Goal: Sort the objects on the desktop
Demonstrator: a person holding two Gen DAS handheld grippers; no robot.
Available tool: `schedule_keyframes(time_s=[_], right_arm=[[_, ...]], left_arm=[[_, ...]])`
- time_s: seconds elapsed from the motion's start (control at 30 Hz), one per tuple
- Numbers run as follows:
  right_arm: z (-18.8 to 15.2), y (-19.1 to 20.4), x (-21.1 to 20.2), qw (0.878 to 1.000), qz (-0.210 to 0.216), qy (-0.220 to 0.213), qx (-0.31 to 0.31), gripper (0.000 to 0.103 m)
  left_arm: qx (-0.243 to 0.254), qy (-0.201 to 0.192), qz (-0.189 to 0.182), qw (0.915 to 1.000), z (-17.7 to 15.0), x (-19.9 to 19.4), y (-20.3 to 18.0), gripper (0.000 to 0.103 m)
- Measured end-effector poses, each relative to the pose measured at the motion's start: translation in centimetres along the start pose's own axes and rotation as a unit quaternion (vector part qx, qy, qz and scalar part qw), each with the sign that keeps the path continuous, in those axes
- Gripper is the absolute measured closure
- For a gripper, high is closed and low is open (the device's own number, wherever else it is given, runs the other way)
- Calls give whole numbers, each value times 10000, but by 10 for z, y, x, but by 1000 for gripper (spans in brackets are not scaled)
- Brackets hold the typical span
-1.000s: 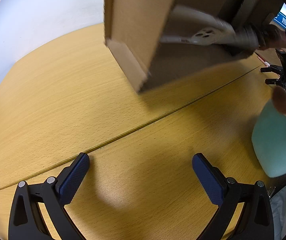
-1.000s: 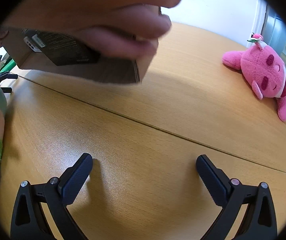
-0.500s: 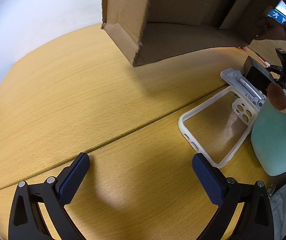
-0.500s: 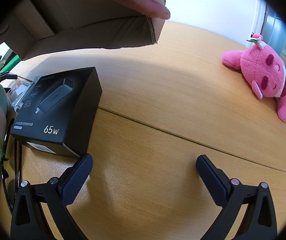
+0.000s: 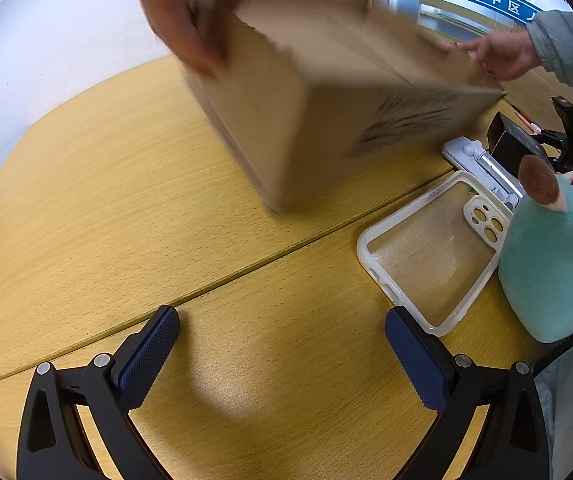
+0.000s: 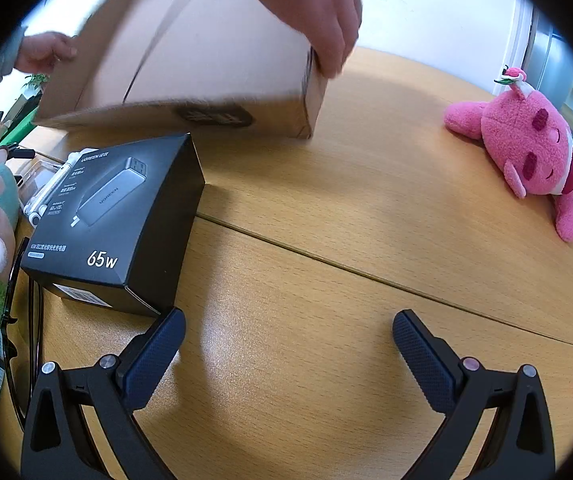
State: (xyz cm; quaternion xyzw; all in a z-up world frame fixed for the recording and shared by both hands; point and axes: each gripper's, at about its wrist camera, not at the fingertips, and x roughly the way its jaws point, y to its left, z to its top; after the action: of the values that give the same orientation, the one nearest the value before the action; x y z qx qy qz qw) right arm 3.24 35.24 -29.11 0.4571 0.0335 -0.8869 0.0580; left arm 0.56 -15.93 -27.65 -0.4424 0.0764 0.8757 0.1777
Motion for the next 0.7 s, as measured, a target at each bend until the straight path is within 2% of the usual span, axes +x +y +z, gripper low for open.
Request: schedule_keyframes(time_s=[0.7], right_arm=[[0, 0, 1, 10000, -15, 5, 23, 0]], left_arm=[[-15, 4, 13, 10000, 1, 1, 4, 0]])
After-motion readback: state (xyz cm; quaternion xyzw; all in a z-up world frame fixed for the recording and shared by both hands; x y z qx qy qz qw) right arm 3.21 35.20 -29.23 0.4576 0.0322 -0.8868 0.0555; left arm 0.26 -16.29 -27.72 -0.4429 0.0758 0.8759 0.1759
